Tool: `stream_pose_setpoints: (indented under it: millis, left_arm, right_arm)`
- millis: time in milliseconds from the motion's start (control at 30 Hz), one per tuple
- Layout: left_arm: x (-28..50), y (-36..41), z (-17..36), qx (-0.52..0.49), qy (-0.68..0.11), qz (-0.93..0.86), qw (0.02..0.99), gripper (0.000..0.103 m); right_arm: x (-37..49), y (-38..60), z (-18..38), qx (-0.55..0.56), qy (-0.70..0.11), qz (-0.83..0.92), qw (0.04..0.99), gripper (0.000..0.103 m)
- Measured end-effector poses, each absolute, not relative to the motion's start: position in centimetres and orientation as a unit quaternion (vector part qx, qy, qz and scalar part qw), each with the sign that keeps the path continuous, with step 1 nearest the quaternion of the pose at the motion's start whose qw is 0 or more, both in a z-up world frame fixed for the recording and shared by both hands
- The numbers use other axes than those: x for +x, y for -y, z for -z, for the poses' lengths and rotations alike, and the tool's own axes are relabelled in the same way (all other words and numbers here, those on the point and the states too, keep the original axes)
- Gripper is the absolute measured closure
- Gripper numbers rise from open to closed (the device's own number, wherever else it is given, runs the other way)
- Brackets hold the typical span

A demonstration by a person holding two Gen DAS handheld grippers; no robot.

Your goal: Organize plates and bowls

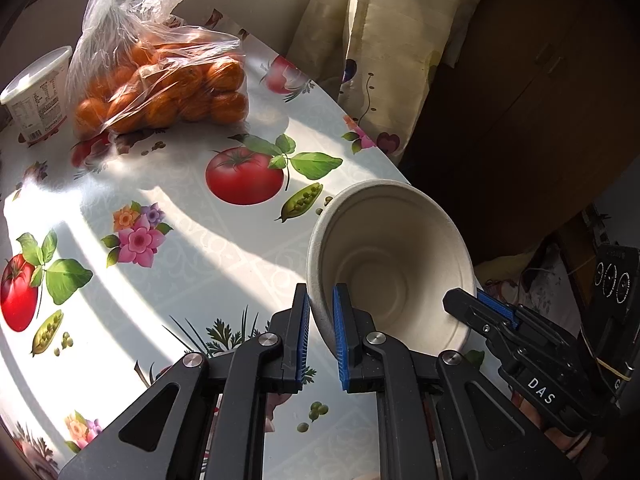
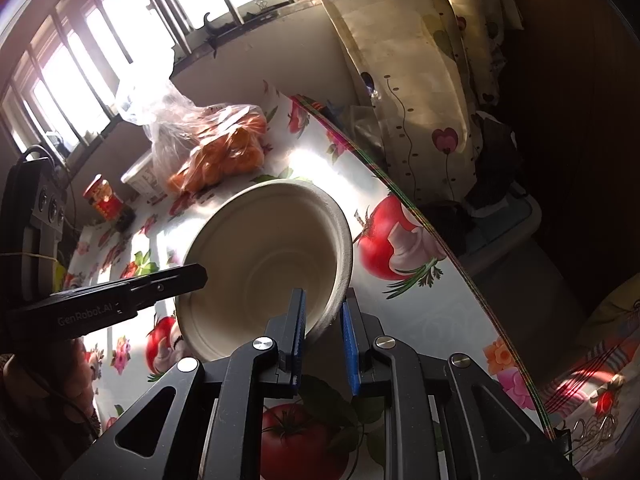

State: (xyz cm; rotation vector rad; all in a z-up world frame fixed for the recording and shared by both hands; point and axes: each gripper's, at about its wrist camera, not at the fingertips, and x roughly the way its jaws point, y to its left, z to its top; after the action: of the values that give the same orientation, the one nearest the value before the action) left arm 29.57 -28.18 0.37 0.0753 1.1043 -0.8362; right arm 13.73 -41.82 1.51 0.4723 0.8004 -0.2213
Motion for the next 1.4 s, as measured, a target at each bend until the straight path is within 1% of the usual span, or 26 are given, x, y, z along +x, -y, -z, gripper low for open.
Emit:
stream_pose_setpoints:
  millis: [833,1400]
  left_arm:
    - [26.1,25.5,-3.6,0.024,-0.486,0.381,0.786,0.091]
    - [21.3,20.9,-5.5,-0.006,-0.474,0.372,0.798,0.091]
  right_arm:
    - [10.0,39.4,-4.8,0.224,-0.357,0.092,0.902,0.086]
    - [5.7,35.3,-7.1,0.211,-0.337,0.066,0.915,0.086]
